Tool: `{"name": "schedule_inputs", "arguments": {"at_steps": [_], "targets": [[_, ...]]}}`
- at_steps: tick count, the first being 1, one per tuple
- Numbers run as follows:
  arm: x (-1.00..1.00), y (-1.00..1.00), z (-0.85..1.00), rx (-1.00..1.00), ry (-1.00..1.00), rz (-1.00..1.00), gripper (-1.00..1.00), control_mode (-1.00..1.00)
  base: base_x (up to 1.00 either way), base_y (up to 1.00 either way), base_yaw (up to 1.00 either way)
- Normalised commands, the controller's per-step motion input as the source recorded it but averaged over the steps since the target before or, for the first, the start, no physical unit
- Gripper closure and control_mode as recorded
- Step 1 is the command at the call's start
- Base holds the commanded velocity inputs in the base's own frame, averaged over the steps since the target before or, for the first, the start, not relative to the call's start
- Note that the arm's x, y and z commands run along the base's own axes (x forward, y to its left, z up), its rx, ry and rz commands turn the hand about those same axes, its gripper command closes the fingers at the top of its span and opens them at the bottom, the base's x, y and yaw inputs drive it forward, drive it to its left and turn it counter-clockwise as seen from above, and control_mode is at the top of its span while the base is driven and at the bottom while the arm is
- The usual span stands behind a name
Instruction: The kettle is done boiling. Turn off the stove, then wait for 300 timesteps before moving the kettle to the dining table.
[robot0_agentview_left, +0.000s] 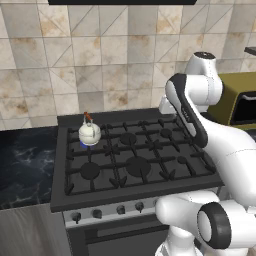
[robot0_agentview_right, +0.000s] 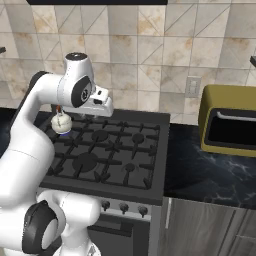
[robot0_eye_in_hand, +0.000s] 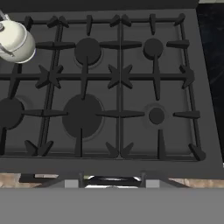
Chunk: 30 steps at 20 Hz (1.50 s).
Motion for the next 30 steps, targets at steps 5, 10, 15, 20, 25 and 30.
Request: {"name": "schedule_inputs", "arguments": {"at_steps": [5, 10, 15, 20, 25, 30], "targets": [[-0.04, 0.0, 0.0, 0.0, -0.02, 0.0, -1.0, -1.0, 0.0, 0.0, 0.0], [-0.08, 0.09, 0.0, 0.0, -0.06, 0.0, -1.0, -1.0, 0.0, 0.0, 0.0], [-0.14, 0.18, 0.0, -0.06, -0.08, 0.01, -1.0, -1.0, 0.0, 0.0, 0.0], [-0.1, 0.2, 0.0, -0.09, -0.05, 0.04, -1.0, -1.0, 0.0, 0.0, 0.0], [-0.02, 0.22, 0.0, -0.12, -0.01, 0.07, -1.0, -1.0, 0.0, 0.0, 0.0], [-0.01, 0.31, 0.0, -0.16, -0.04, 0.08, -1.0, -1.0, 0.0, 0.0, 0.0]]}}
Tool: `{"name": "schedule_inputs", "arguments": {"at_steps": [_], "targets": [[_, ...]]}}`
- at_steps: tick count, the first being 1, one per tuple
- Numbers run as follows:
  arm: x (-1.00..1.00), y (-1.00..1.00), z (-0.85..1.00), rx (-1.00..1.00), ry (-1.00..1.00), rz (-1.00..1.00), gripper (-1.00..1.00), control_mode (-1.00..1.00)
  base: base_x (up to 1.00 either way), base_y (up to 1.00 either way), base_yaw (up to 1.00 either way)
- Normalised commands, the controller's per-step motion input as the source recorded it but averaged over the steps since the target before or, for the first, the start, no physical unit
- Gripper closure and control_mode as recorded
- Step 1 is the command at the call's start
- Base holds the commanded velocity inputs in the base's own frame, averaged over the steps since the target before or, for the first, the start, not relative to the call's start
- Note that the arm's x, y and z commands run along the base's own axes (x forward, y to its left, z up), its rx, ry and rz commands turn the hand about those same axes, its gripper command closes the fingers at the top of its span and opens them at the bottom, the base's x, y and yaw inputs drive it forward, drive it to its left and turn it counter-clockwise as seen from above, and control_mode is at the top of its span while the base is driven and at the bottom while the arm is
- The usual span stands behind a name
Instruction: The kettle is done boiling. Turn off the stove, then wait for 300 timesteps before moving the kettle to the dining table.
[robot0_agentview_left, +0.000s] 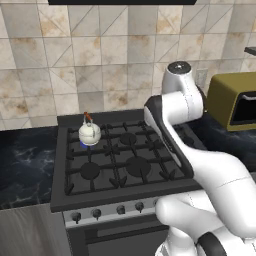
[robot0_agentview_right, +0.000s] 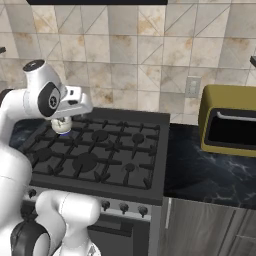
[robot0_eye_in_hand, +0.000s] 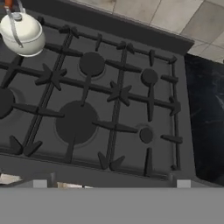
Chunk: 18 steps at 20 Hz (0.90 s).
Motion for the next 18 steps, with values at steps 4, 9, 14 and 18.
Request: {"name": "schedule_inputs", "arguments": {"at_steps": [4, 9, 14, 18], "targets": [[-0.04, 0.28, 0.0, -0.16, -0.06, 0.09, -1.0, -1.0, 0.0, 0.0, 0.0], [-0.03, 0.32, 0.0, -0.16, -0.08, 0.08, -1.0, -1.0, 0.0, 0.0, 0.0], [-0.13, 0.22, -0.07, -0.15, -0.09, 0.04, -1.0, -1.0, 0.0, 0.0, 0.0], [-0.24, 0.16, -0.24, -0.11, -0.01, 0.04, -1.0, -1.0, 0.0, 0.0, 0.0]]}}
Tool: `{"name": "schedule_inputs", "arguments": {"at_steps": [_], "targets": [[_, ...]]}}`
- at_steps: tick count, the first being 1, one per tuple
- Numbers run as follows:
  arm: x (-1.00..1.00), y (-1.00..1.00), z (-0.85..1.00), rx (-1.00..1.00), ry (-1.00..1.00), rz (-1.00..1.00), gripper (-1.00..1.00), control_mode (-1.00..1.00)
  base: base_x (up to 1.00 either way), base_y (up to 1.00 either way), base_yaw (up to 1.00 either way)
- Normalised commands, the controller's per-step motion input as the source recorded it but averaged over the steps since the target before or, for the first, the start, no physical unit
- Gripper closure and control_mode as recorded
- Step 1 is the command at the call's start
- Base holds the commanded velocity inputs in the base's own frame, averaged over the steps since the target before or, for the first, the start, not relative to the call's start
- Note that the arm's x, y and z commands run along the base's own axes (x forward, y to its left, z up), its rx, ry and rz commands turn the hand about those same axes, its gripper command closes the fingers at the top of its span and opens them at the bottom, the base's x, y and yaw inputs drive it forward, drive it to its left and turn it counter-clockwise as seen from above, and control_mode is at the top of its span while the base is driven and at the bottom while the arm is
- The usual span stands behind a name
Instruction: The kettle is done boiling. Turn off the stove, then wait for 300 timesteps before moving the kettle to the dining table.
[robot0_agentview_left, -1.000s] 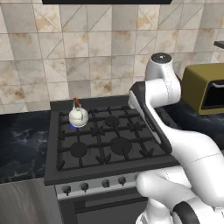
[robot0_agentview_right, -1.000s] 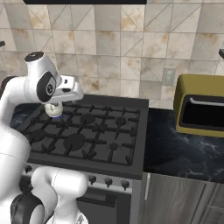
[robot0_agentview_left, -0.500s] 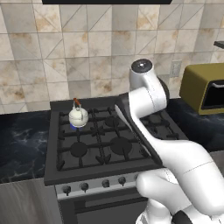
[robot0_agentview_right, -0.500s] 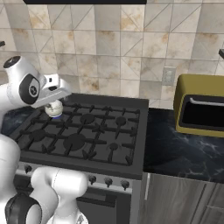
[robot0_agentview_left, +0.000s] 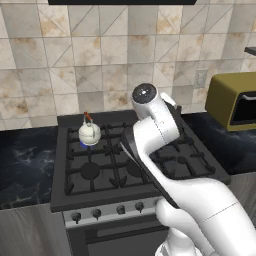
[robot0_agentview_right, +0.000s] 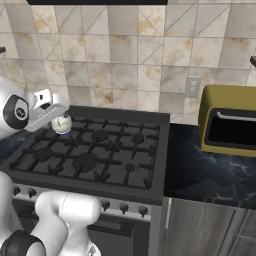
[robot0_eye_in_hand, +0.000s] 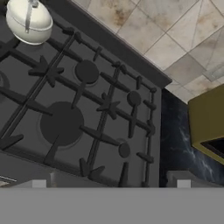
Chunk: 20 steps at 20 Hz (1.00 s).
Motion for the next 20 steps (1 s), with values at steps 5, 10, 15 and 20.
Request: {"name": "schedule_inputs", "arguments": {"at_steps": [5, 10, 15, 20], "targets": [[-0.15, 0.1, -0.25, -0.08, 0.0, 0.02, -1.0, -1.0, 0.0, 0.0, 0.0], [-0.12, 0.22, -0.18, -0.11, 0.0, 0.02, -1.0, -1.0, 0.0, 0.0, 0.0], [-0.1, 0.34, -0.13, -0.13, -0.01, 0.05, -1.0, -1.0, 0.0, 0.0, 0.0], [-0.08, 0.43, -0.14, -0.23, -0.03, 0.05, -1.0, -1.0, 0.0, 0.0, 0.0]]}}
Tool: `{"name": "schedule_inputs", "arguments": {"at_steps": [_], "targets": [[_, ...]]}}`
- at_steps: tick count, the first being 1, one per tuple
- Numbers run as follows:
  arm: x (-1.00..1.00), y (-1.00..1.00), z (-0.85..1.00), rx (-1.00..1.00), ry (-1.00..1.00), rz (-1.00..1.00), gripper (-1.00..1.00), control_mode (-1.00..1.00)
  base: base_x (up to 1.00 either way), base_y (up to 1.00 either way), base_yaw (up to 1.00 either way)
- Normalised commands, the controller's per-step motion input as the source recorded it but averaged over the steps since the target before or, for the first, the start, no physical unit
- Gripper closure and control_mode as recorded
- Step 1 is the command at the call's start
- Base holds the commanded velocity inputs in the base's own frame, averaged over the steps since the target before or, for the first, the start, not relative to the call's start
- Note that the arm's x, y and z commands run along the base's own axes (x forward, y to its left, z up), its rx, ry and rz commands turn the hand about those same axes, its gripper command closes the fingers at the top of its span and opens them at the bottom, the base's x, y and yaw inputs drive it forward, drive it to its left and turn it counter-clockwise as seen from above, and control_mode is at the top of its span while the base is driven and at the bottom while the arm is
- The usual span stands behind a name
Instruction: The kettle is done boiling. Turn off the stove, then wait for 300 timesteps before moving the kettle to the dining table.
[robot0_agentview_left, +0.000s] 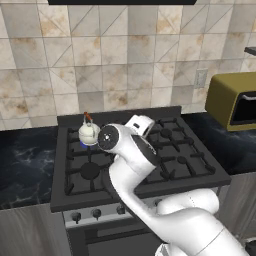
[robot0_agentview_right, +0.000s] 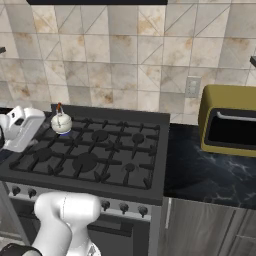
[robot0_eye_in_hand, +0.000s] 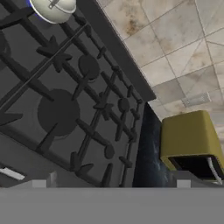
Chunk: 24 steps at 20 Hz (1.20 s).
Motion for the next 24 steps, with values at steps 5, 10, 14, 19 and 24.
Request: {"name": "schedule_inputs", "arguments": {"at_steps": [5, 10, 14, 19, 24], "targets": [[-0.05, 0.33, -0.2, -0.21, -0.02, 0.05, -1.0, -1.0, 0.0, 0.0, 0.0], [-0.06, 0.31, -0.26, -0.2, -0.03, 0.04, -1.0, -1.0, 0.0, 0.0, 0.0], [-0.06, 0.32, -0.31, -0.2, -0.01, 0.04, -1.0, -1.0, 0.0, 0.0, 0.0], [-0.08, 0.3, -0.25, -0.2, 0.0, 0.04, -1.0, -1.0, 0.0, 0.0, 0.0], [-0.06, 0.39, -0.24, -0.23, 0.0, 0.05, -1.0, -1.0, 0.0, 0.0, 0.0]]}}
